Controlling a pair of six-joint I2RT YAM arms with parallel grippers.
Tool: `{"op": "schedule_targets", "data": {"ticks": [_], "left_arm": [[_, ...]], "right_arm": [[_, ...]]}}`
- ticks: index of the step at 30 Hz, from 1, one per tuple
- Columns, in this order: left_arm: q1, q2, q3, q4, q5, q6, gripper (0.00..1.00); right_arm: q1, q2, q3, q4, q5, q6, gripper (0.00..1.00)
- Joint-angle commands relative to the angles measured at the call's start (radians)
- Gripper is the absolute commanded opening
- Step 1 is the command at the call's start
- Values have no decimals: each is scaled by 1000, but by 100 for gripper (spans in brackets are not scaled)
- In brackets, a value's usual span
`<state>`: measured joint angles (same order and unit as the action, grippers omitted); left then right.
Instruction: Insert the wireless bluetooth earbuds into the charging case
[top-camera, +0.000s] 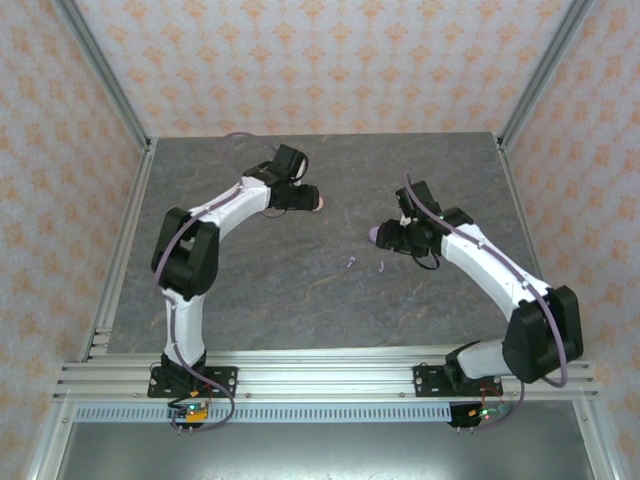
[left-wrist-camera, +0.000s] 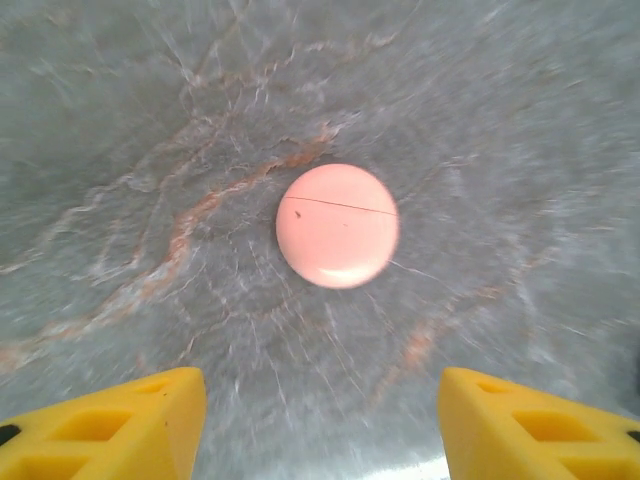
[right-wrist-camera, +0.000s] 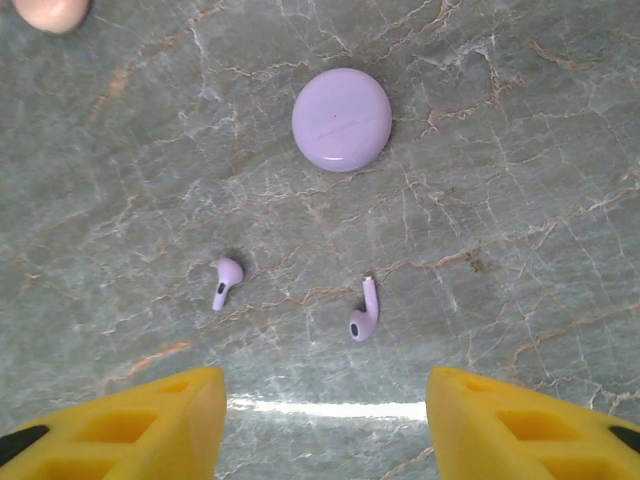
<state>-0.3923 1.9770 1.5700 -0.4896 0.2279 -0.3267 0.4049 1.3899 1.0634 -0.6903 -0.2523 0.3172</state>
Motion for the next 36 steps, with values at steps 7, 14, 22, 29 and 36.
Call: {"op": "schedule_targets", "data": {"ticks": [7, 14, 22, 29, 36], "left_arm": [[-14, -389, -290, -18, -8, -57, 63], [-55, -613, -439, -77, -71, -126, 63], [-85, -725, -509, -141, -91, -148, 63], [-88, -758, -538, -127, -82, -175, 64], [-90, -748, -525, -132, -89, -172, 64]], "right_arm": [[-5, 216, 148, -9, 38, -116, 63], [-8, 388, 262, -38, 82, -137, 66], [-22, 559, 398, -103, 88, -169, 66], [-23, 652, 475, -148, 110, -161, 66], [-24, 715, 524, -172, 117, -165, 66]]}}
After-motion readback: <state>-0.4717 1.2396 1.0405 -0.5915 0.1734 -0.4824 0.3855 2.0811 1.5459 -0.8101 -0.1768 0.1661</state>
